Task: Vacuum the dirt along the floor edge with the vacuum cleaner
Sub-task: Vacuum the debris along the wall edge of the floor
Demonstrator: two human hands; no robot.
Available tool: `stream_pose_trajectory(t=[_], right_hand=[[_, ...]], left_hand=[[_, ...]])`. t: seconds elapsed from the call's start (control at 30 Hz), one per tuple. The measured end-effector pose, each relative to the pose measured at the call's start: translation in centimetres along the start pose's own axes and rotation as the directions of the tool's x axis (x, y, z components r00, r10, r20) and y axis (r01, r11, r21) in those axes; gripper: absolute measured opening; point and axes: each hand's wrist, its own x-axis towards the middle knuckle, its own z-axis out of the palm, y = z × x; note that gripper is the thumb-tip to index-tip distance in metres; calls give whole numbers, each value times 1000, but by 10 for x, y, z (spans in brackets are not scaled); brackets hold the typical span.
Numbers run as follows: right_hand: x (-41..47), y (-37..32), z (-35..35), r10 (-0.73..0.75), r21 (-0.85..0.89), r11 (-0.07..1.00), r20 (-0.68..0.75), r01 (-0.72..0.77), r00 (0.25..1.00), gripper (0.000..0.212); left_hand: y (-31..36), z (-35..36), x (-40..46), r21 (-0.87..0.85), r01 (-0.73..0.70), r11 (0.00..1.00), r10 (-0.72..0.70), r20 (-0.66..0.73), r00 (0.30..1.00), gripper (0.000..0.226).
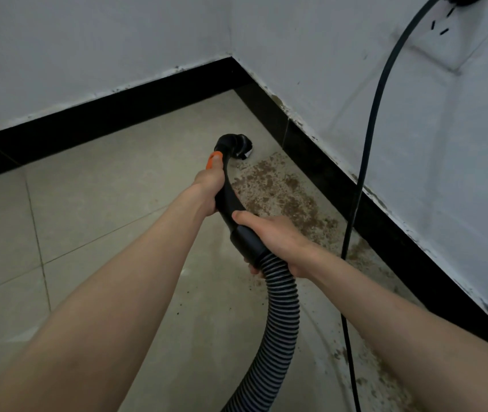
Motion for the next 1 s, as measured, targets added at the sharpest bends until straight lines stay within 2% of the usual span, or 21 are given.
stream_pose_trajectory(t=[0.2, 0.37, 0.53, 0.63, 0.7, 0.83, 1.0], right_hand=[[1, -1, -9, -7, 18, 1000, -40, 8, 999, 46], [-1, -2, -3, -45, 13, 999, -14, 46, 999, 45], [-10, -7, 11, -64, -77, 995, 26, 66, 998, 52], [-19, -5, 21, -33, -149, 988, 72, 43, 997, 56], [-26, -2, 26, -15, -188, 982, 92, 32, 996, 55], [-39, 5, 30, 2, -233, 972, 110, 24, 994, 52], [-46, 4, 25, 25, -273, 962, 76, -4, 997, 57]], left_hand=[[5, 14, 5, 39, 11, 999, -13, 55, 998, 61], [7, 4, 1, 19, 4, 1000, -5, 26, 1000, 53], [1, -22, -13, -98, 18, 995, -21, -27, 999, 52], [-11, -41, -24, -152, 50, 987, -58, -43, 997, 60], [-20, -49, -30, -172, 68, 983, -78, -48, 996, 64], [-33, -56, -44, -210, 99, 973, -111, -50, 993, 58], [-35, -49, -51, -208, 134, 969, -140, -15, 990, 57]])
